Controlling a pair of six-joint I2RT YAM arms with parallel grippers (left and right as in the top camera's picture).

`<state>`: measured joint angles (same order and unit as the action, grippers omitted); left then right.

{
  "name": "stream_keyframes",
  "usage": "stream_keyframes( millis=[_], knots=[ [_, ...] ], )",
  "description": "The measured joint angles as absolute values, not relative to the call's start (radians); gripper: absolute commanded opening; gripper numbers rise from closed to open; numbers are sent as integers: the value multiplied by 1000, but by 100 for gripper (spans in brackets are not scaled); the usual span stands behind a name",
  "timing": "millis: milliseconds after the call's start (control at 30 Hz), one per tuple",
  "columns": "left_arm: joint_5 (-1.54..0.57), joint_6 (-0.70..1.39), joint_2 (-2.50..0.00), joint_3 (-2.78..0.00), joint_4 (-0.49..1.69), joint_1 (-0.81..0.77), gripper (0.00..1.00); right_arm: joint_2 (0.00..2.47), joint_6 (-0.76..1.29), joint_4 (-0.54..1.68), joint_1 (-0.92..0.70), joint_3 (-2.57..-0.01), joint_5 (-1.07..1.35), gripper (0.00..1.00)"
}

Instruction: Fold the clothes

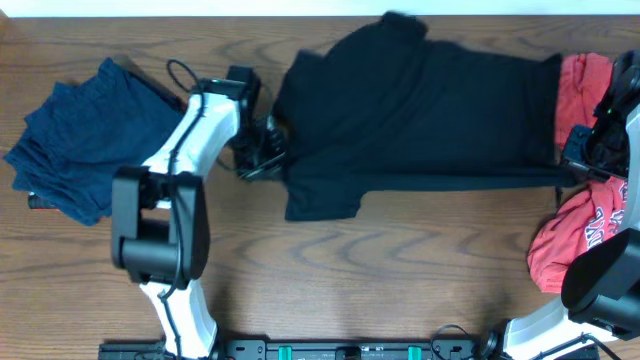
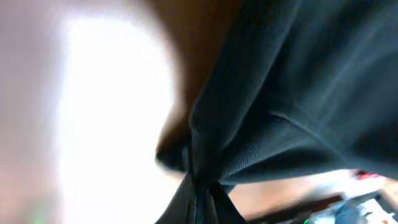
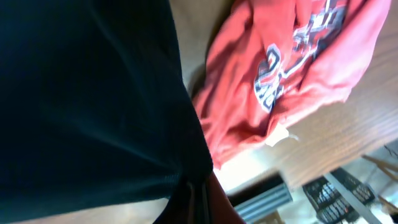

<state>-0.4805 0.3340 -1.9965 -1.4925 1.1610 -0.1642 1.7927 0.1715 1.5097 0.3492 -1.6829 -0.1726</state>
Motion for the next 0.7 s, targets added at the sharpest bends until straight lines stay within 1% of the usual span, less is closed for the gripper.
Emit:
stream_keyframes(
  millis=[100, 267, 533, 600, 700],
  knots=[
    [-389, 304, -1972, -1493, 1296, -153, 6, 1793, 171, 1527, 349, -1647, -172, 1],
    [-289, 274, -1905, -1484, 1364, -136, 6, 1793, 171, 1531, 350, -1558, -168, 1],
    [-252, 258, -1690, -1365, 1388, -134, 6, 1793, 171, 1525, 361, -1460, -167, 1],
    [-251, 257, -1655, -1327, 1377, -134, 6, 1793, 171, 1498, 361, -1459, -160, 1],
    [-261, 257, -1625, -1299, 1289, -134, 6, 1793, 171, 1397, 361, -1456, -133, 1]
  ],
)
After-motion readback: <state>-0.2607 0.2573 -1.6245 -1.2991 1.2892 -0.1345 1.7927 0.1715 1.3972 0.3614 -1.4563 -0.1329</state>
